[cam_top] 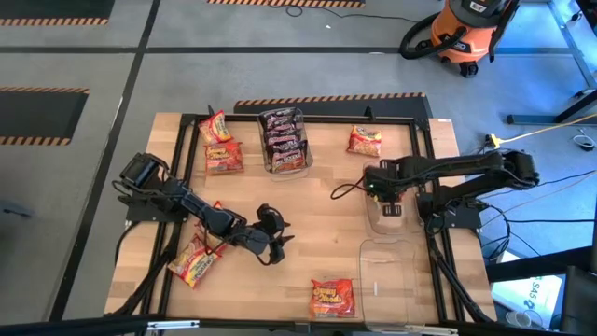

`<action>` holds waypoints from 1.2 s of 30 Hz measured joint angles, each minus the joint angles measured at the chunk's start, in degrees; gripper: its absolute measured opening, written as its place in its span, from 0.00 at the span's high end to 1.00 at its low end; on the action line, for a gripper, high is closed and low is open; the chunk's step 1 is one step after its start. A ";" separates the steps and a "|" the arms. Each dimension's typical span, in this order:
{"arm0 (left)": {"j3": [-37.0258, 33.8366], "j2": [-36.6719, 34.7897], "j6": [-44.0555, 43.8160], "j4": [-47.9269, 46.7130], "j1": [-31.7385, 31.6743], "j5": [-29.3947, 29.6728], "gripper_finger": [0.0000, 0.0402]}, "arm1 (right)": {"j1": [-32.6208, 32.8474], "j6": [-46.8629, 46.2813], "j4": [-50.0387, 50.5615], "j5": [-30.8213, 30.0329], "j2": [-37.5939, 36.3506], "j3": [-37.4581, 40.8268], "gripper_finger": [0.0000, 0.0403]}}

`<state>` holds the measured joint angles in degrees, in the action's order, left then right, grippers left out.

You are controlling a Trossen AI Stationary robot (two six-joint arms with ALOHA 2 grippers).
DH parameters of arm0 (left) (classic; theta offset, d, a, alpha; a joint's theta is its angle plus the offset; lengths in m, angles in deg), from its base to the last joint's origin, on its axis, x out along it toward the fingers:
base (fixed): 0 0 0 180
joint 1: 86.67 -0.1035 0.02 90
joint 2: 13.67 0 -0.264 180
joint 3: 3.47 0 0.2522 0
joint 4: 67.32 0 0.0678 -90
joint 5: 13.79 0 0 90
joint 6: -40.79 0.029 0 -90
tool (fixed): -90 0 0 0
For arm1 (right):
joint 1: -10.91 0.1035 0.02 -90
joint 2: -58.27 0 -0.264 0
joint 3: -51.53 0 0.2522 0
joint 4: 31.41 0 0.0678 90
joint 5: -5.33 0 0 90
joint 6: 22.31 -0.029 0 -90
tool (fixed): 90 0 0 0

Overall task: Sort Maruchan noodles
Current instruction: Put the orange noodle pack into the middle transparent bin

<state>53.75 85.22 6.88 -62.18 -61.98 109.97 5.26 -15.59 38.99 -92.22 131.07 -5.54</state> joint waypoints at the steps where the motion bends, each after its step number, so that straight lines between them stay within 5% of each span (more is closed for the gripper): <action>1: 0.00 0.00 -0.01 0.02 0.00 0.00 0.54 | 0.00 0.00 -0.20 -0.06 0.69 0.00 0.73; 14: 0.00 0.00 -0.01 0.02 0.00 -0.39 0.54 | 0.00 -0.47 0.67 -7.39 2.29 -0.01 0.48; 23: 0.00 0.00 0.02 0.03 -0.09 -0.42 0.54 | 0.00 -1.84 6.51 -9.27 2.29 -5.60 0.47; 31: 0.00 0.00 0.04 0.02 -0.07 -0.42 0.54 | 0.00 -2.25 7.95 -18.88 2.29 -6.32 0.47; 36: 0.00 0.00 0.04 0.02 -0.05 -0.42 0.54 | 0.00 -2.40 7.89 -18.09 2.29 -6.32 0.47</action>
<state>53.75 85.22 6.92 -62.16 -62.02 109.56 5.26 -17.99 46.88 -110.32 133.36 -11.86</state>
